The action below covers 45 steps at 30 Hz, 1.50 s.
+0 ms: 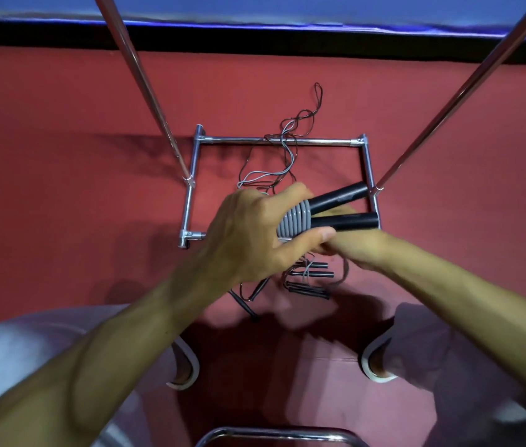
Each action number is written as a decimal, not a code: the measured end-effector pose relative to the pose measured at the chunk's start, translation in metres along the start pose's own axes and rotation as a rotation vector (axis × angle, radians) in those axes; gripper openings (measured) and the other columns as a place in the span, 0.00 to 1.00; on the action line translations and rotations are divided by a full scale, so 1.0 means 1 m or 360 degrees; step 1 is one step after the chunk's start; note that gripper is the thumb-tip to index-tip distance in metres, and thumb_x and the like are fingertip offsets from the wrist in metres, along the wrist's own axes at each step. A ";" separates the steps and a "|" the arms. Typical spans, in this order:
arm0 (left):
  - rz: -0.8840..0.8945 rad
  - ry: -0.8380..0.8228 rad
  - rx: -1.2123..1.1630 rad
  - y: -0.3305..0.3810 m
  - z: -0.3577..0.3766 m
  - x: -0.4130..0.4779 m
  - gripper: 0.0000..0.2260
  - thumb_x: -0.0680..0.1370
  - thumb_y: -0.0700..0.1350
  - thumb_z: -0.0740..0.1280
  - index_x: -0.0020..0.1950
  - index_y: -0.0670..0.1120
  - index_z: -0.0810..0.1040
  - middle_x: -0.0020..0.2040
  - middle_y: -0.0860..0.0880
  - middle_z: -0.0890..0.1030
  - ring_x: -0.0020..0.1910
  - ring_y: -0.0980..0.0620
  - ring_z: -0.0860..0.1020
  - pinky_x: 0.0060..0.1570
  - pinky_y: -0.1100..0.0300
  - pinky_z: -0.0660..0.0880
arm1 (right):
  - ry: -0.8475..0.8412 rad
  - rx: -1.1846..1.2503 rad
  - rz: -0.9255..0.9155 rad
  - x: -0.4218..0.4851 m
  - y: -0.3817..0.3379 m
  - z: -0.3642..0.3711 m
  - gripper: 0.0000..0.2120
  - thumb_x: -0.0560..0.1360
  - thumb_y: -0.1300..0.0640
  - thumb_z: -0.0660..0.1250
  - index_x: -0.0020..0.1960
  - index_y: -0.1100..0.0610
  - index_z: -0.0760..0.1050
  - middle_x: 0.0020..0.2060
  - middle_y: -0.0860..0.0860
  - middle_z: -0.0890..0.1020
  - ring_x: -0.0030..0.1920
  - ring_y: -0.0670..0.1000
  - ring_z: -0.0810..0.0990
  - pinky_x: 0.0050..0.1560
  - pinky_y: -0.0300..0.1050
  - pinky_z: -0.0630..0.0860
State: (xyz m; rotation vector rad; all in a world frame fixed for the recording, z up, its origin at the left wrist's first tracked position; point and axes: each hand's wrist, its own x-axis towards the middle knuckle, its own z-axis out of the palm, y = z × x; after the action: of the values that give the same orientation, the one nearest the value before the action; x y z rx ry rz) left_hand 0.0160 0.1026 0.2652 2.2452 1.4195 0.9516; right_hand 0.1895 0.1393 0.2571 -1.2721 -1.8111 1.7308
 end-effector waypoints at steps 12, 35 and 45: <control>-0.0159 -0.0022 -0.0082 0.007 0.009 0.010 0.23 0.77 0.63 0.68 0.61 0.46 0.79 0.27 0.50 0.72 0.25 0.49 0.71 0.29 0.56 0.68 | 0.0143 -0.0508 0.0116 0.006 -0.004 -0.031 0.23 0.74 0.75 0.58 0.29 0.52 0.64 0.25 0.44 0.66 0.25 0.41 0.63 0.28 0.37 0.61; -0.1466 -0.0189 -0.1569 -0.025 -0.048 0.037 0.17 0.81 0.60 0.64 0.40 0.51 0.69 0.26 0.48 0.64 0.18 0.56 0.56 0.24 0.70 0.49 | 0.0237 0.0102 -0.0029 -0.004 -0.021 -0.066 0.09 0.75 0.58 0.73 0.41 0.64 0.82 0.26 0.50 0.78 0.22 0.47 0.68 0.23 0.37 0.63; -0.1472 -0.0185 -0.1445 -0.021 -0.043 0.037 0.21 0.80 0.61 0.66 0.36 0.47 0.78 0.26 0.47 0.66 0.19 0.56 0.58 0.24 0.69 0.52 | 0.0361 -0.0139 -0.0371 -0.004 -0.021 -0.063 0.02 0.78 0.61 0.72 0.48 0.60 0.82 0.24 0.52 0.69 0.26 0.48 0.60 0.27 0.42 0.55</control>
State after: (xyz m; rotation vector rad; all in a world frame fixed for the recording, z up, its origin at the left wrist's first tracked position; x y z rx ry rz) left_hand -0.0165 0.1410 0.2977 0.8292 1.3378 0.8334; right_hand 0.2315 0.1780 0.2908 -1.1821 -1.8348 1.3417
